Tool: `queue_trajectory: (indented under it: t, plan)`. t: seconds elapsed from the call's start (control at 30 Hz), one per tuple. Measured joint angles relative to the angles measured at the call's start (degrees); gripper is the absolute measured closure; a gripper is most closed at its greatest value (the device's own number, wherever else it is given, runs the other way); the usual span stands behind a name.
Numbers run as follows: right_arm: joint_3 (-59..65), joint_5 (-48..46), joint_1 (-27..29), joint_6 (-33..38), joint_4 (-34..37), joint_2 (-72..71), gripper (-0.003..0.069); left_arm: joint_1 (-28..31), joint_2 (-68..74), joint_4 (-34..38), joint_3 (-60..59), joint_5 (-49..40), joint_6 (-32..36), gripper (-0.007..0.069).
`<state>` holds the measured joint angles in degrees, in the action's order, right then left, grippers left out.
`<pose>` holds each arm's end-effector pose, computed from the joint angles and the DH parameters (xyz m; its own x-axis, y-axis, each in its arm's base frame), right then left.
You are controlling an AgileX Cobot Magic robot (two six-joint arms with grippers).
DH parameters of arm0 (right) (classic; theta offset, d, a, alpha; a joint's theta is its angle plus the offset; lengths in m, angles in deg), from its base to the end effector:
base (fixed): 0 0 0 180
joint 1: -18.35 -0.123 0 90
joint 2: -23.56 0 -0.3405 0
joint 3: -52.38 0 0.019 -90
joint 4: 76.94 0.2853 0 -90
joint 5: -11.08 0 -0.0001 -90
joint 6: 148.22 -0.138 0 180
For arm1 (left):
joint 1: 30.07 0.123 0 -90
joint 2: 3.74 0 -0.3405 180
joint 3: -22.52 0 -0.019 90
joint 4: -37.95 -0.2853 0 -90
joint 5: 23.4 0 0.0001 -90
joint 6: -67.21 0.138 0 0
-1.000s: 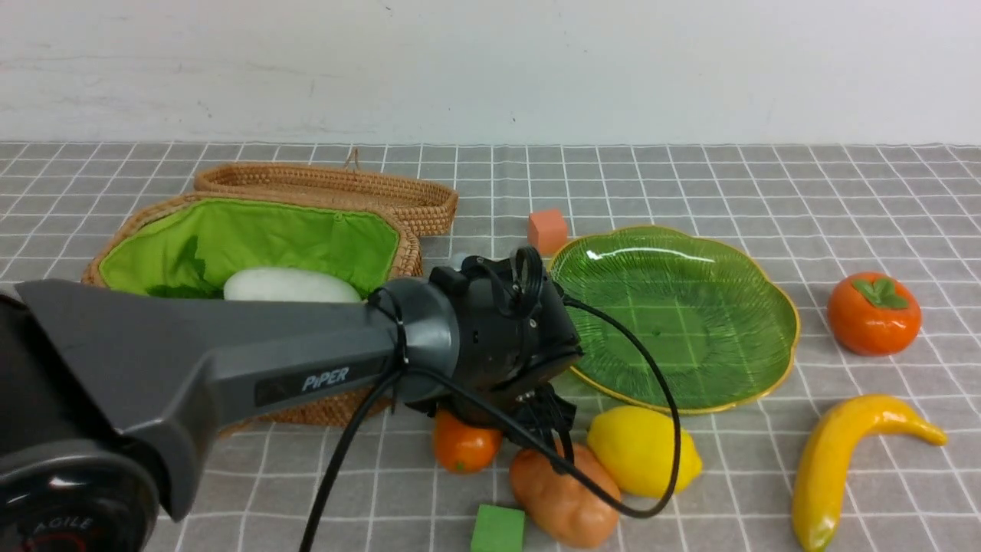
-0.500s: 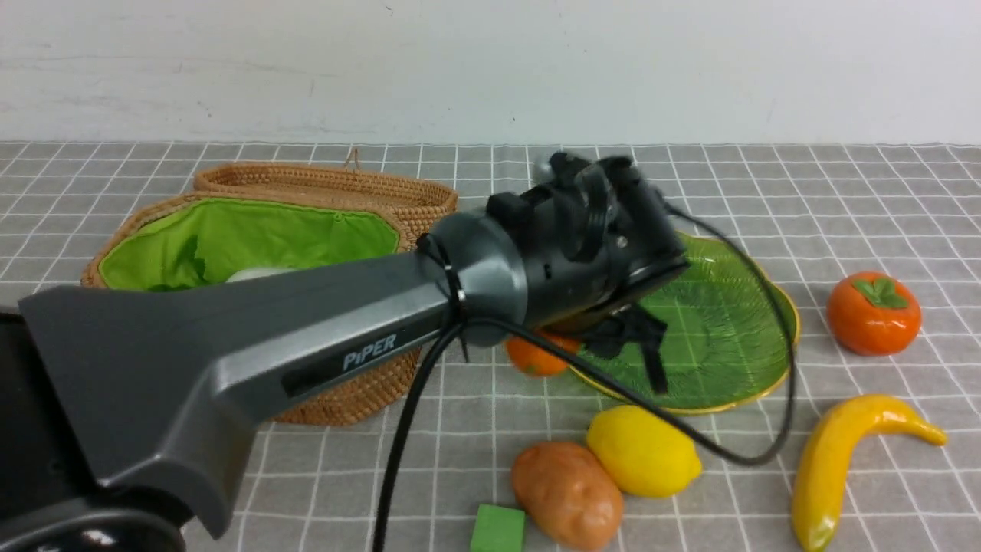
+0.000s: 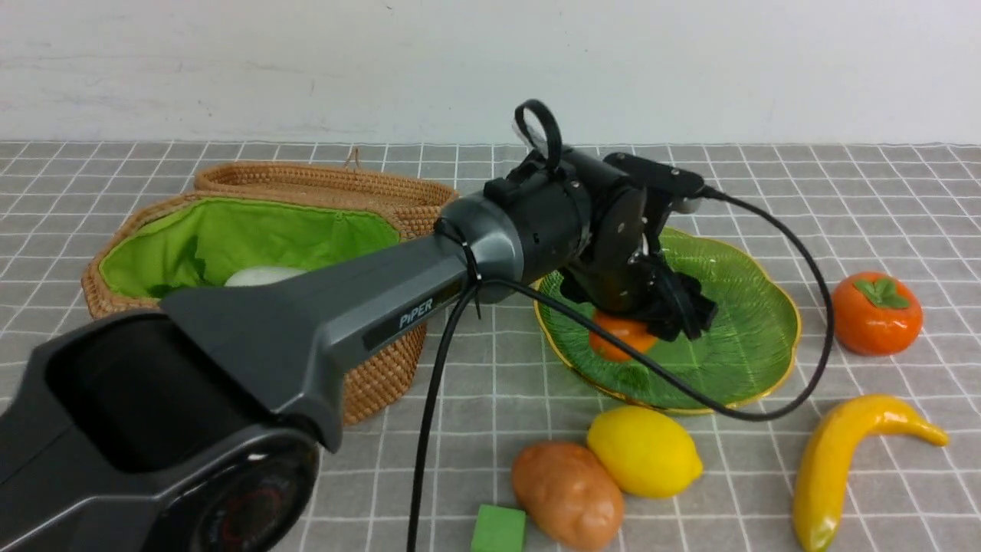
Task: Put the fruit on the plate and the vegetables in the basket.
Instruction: Grab the mango with your left arm and place it on the right plate, then use the right arm to grab a potato and put it into the left basket
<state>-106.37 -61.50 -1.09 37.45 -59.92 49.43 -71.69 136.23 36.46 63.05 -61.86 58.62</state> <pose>-0.0075 0.0382 0.4154 -0.4523 -0.1674 -0.8760 -0.5535 0.8229 0.1286 0.4782 -0.4219 0.2115 -0.6347 0.3911 -0.6665 0.5788 0.8120 -0.0747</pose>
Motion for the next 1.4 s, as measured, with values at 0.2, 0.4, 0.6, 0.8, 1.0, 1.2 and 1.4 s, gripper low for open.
queue_trajectory:
  t: [0.2, 0.4, 0.6, 0.8, 1.0, 1.2, 1.4]
  plan:
    - [0.0, 0.0, 0.0, -0.8, 0.0, 0.0, 0.0508, 0.1, -0.1, 1.5, 0.4, 4.2, 1.6, -0.002]
    - [0.0, 0.0, 0.0, -0.8, 0.0, 1.5, 0.0484, 0.1, -3.1, 1.5, 0.4, 0.3, 1.3, -0.0036]
    - [0.1, 0.0, 0.0, -1.0, 0.0, 5.3, 0.0443, 0.1, -11.8, 1.8, 0.4, -12.9, 1.3, 0.0097]
    - [0.1, 0.7, 0.0, -0.2, 0.4, 16.4, 0.0428, 0.1, -29.4, 1.0, 0.4, -28.4, 0.3, 0.0503]
    - [0.2, 3.4, 0.0, 3.2, 6.1, 34.0, 0.0426, 0.1, -48.6, -1.5, -6.4, -30.9, -1.3, 0.0638]
    - [-0.5, 9.1, -4.0, 5.4, 9.5, 46.0, 0.0425, 0.1, -66.3, -2.9, -25.6, -29.8, -2.4, 0.0638]
    - [-8.3, 14.9, -18.0, 3.3, 3.1, 59.9, 0.041, 0.1, -95.2, -2.7, -59.1, -16.5, -9.6, 0.0638]
